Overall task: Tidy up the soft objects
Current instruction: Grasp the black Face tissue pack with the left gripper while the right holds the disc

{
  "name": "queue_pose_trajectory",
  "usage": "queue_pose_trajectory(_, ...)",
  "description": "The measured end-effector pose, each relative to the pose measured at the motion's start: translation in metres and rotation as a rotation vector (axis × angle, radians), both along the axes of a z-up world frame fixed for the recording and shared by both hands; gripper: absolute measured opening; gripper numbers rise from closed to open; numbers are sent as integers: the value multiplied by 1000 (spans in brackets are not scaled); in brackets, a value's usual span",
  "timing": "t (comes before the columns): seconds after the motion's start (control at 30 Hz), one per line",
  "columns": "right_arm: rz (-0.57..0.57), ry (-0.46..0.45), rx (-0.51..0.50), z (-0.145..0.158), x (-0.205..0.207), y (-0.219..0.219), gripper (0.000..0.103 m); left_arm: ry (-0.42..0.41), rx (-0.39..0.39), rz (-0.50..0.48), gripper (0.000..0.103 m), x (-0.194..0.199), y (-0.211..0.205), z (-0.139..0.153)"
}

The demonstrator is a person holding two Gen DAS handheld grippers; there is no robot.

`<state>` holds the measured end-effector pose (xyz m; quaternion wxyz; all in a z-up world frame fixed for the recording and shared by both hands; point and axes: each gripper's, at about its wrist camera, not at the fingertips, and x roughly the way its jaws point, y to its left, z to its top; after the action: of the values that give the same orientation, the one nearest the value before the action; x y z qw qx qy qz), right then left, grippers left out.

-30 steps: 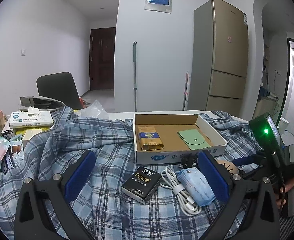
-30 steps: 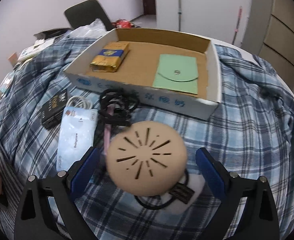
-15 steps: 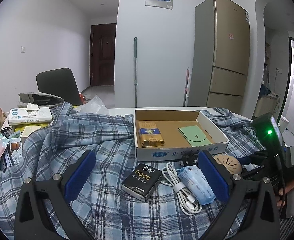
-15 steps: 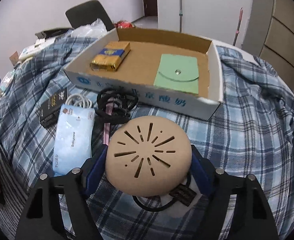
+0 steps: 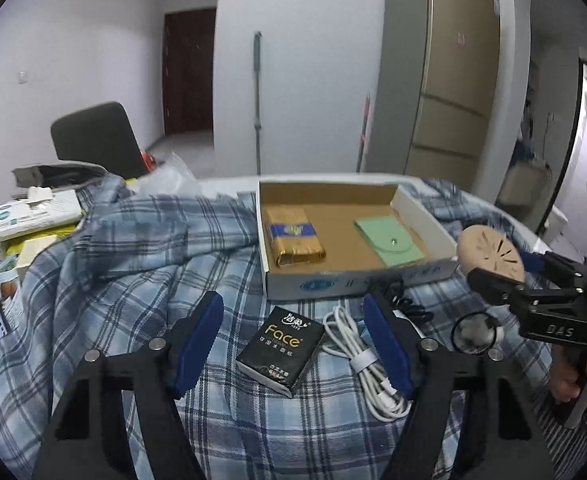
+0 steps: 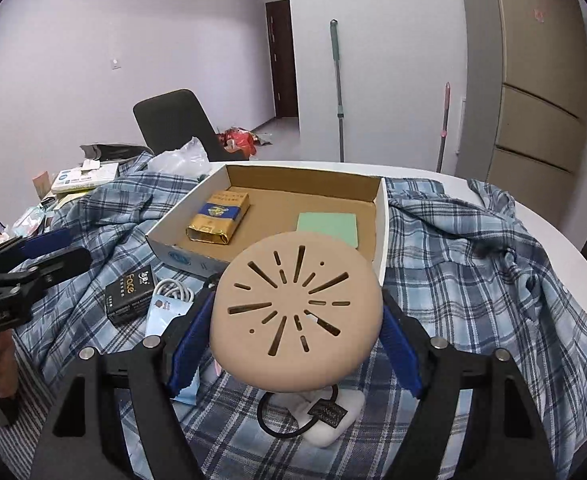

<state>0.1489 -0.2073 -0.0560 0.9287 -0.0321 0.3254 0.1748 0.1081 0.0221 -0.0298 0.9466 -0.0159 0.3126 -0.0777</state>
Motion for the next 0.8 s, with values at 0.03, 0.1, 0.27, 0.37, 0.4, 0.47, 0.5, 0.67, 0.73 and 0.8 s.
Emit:
queue_pose_trajectory(0.03,3,4,6,0,1,0,77,6,7,-9,74,3,1,0)
queue_pose_trajectory(0.1,4,9,16,0,1,-4,77,13,21,-40,71,8,2,0)
queue_pose_trajectory(0.27,8,14,20,-2,0,-5,77,19,136,-130,49,16,-8,-5)
queue_pose_trajectory(0.37,15,19,16,-3,0,-2,77,50,115,-166,47,22,-5,-11)
queue_pose_trajectory(0.4,14,21,14,-4,0,-2,77,70,111,-182,47,25,-5,-13)
queue_pose_trajectory(0.47,17,27,15,-5,1,-2,77,81,115,-200,47,28,-5,-17)
queue_pose_trajectory(0.5,18,29,16,-5,1,-2,77,88,117,-207,47,29,-4,-19)
queue_pose_trajectory(0.67,29,48,16,-8,4,0,77,170,103,-230,58,38,-1,-31)
queue_pose_trajectory(0.73,32,59,8,-10,5,1,77,198,115,-235,58,40,0,-37)
queue_pose_trajectory(0.8,40,65,7,-11,5,2,77,227,99,-244,58,43,2,-43)
